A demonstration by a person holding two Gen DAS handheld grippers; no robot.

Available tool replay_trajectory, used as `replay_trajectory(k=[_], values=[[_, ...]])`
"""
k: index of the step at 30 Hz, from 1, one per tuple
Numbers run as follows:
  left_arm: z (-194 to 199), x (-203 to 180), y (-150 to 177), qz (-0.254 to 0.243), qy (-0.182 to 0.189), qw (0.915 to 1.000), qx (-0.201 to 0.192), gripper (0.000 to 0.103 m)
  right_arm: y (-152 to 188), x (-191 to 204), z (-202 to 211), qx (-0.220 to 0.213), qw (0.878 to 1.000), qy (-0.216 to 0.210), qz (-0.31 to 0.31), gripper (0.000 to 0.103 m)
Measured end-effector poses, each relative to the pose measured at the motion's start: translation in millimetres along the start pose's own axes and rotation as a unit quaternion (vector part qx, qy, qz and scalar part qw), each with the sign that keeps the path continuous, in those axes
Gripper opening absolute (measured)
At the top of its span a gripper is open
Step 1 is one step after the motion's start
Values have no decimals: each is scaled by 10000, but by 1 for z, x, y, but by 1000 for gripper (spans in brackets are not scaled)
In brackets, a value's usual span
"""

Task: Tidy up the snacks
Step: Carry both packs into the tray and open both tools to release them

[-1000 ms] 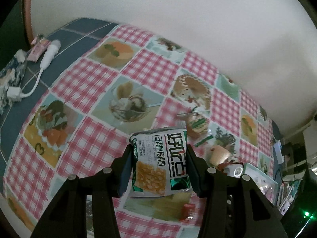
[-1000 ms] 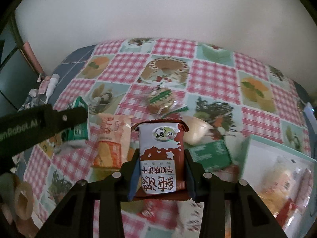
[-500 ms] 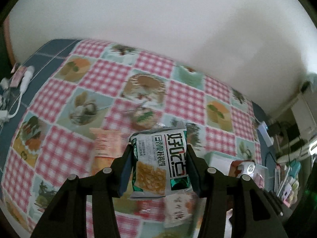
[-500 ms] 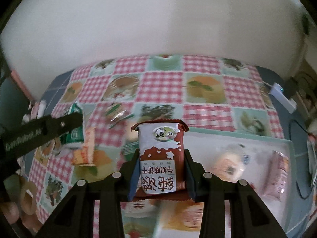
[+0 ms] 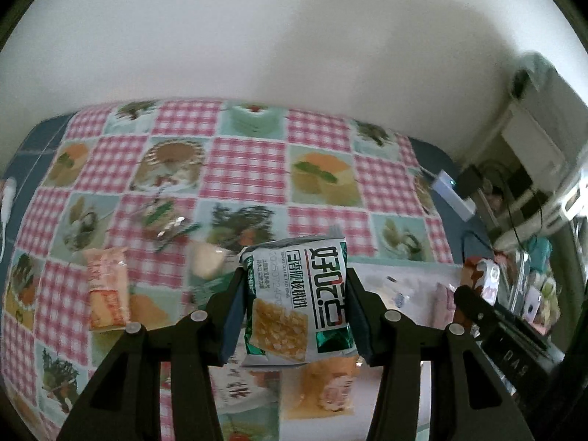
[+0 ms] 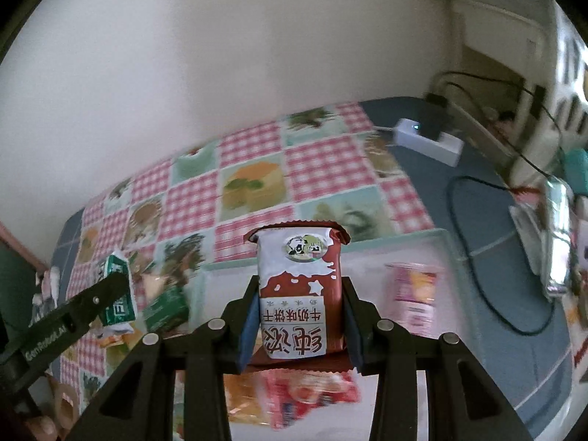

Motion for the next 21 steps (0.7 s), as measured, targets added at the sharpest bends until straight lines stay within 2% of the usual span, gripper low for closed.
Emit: replay_trajectory(k=[5, 10, 21], values=[[-12, -23, 3, -301, -30, 9995, 61, 52, 1, -20, -7, 75, 9998, -5, -195, 42], [-26, -30, -2, -357, -36, 9993, 63, 52, 4, -15, -29, 269, 9994, -123, -155, 42], [-75, -25, -7, -151, 75, 9992, 372, 52, 4, -25, -64, 565, 9981, -10, -240, 42]])
Point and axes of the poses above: each gripper's, at about its wrist camera, not at the fingertips, and z roughly against the way its jaws point, x to its left, y to its underside, the point moved 5 cm from there along -z, roughly the way its jaws point, and after that the axes turned 1 degree about x, right-handed, at the moved point
